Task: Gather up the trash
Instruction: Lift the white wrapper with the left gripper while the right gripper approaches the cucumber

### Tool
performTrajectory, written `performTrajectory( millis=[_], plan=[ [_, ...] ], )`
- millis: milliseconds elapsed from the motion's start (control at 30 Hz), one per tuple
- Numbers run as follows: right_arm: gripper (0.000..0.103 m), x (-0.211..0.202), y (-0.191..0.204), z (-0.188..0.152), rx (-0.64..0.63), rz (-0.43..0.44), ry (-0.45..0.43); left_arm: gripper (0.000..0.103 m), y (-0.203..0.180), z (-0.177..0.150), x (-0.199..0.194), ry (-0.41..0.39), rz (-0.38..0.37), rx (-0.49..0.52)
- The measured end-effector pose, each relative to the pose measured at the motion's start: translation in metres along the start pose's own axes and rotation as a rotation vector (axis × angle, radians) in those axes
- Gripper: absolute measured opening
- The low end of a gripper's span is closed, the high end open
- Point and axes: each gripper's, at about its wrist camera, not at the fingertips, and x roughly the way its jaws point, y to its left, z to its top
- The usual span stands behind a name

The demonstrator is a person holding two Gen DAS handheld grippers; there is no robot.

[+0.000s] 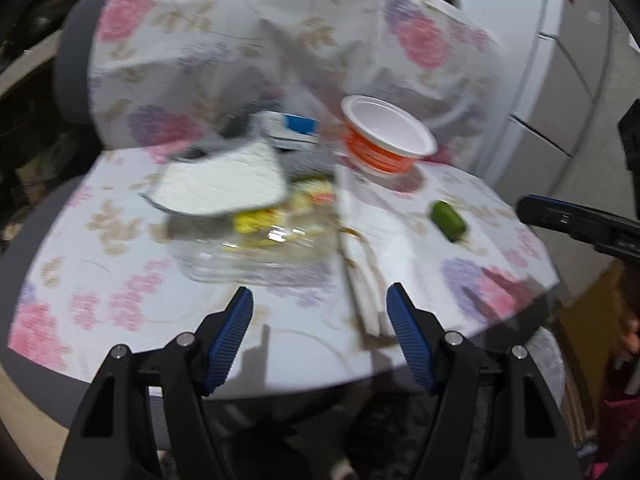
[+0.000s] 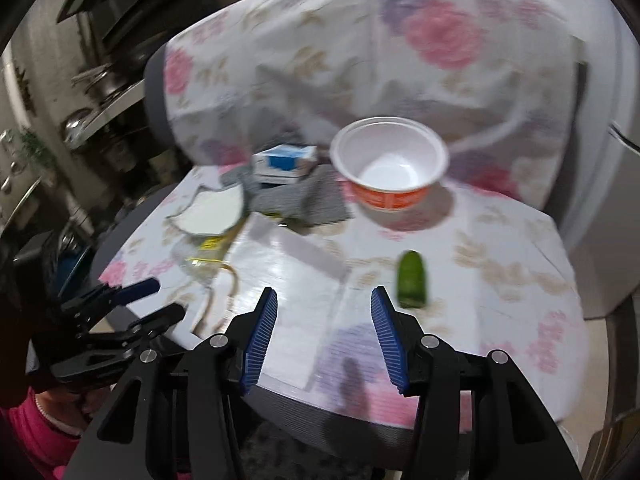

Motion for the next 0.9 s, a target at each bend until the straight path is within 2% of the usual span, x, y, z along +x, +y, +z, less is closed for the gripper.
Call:
performTrajectory(
  millis=[233,300,433,567,600,667,900],
  plan=[
    [0.051,0.007,-0.03,-0.02,0.024,-0.131,-0.011,0.066,-0.028,-0.003,0.036,0.07,-0.059,0.025],
    [0.051,0.011,-0.039,-0.023,0.039,-0.136,-0.009,0.057,-0.033,-0.001,0.047,0.089,-0.081,0.024],
    [0.051,0.015,-0.051,-0.027,0.053,-0.13,-0.01,0.051,-0.043,0.003,0.06,0.091,-0.115,0.038],
    [0.053,0.028,-0.059,-0.025,0.062,-0.105,-0.006,0.025,-0.049,0.01,0.065,0.097,-0.139,0.029],
    [0.053,0.032,-0.06,-0.023,0.063,-0.097,-0.003,0.015,-0.052,0.013,0.062,0.083,-0.131,0.039],
    [0.053,0.044,-0.061,-0.019,0.059,-0.101,0.008,0.002,-0.058,0.018,0.054,0.049,-0.123,0.068],
    [0.052,0.093,-0.059,0.0,0.027,-0.126,0.066,0.0,-0.055,0.041,0.011,-0.084,-0.088,0.072]
  ],
)
